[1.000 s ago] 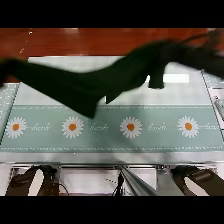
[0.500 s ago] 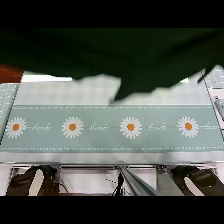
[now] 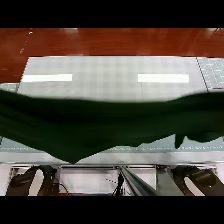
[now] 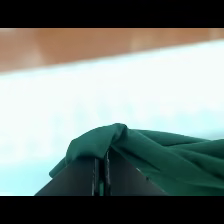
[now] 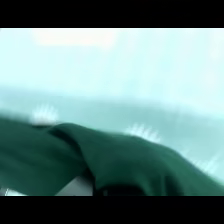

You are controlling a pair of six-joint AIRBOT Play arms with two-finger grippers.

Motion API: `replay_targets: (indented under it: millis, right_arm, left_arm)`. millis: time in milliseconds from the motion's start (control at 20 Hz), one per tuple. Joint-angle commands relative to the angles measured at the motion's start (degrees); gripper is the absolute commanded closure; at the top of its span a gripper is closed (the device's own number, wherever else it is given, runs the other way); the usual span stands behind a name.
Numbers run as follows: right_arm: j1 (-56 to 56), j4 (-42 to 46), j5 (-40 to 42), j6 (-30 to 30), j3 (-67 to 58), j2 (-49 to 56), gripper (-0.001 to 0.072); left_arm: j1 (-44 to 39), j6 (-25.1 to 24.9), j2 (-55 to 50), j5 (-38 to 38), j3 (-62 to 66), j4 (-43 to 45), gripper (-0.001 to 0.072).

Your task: Fold the shirts.

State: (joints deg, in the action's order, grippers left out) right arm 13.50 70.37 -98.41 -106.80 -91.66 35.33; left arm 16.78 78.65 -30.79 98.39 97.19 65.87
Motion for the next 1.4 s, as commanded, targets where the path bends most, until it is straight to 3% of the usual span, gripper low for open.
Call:
replay_targets:
  millis: [0,250,500,700,900,1000,1150,1250,1300,1350]
  right_arm:
    - [0.2,-8.6,-7.9,0.9,2.1,3.3,0.0691]
    - [0.2,0.1,-4.8,15.6,17.7,12.8,0.0692]
    - [0.2,-5.5,16.5,25.9,20.8,32.5,0.0692]
    - [0.2,-13.0,37.4,25.7,20.8,43.7,0.0692]
    - [0.2,-21.4,54.9,20.6,20.8,50.1,0.0691]
    - [0.2,-22.1,59.1,18.3,20.8,52.4,0.069]
    - [0.2,-20.2,59.1,18.5,20.8,54.5,0.0687]
    - [0.2,-16.9,58.8,18.5,20.8,54.6,0.0586]
    - [-0.1,-16.1,58.2,18.6,20.8,54.4,0.0544]
    - [-0.8,-16.2,57.3,18.6,20.8,54.1,0.0484]
  left_arm:
    - [0.0,2.7,0.3,7.1,-6.4,0.6,0.0685]
    - [0.0,1.6,0.2,4.4,-24.2,0.6,0.0685]
    - [0.0,1.6,-3.2,-14.9,-38.1,0.6,0.0683]
    - [0.0,1.6,-10.3,-28.6,-42.2,0.5,0.0684]
    - [-0.1,1.6,-19.5,-33.5,-43.4,-2.2,0.0683]
    - [-1.3,1.6,-24.5,-33.5,-43.5,-3.5,0.0682]
    - [-5.5,1.6,-32.8,-33.5,-43.5,-3.5,0.0682]
    - [-8.1,1.6,-38.3,-33.5,-43.5,-3.5,0.0668]
    - [-9.0,1.6,-40.5,-33.4,-43.4,-3.5,0.0606]
    - [-9.4,1.6,-42.2,-33.2,-43.4,-3.5,0.0462]
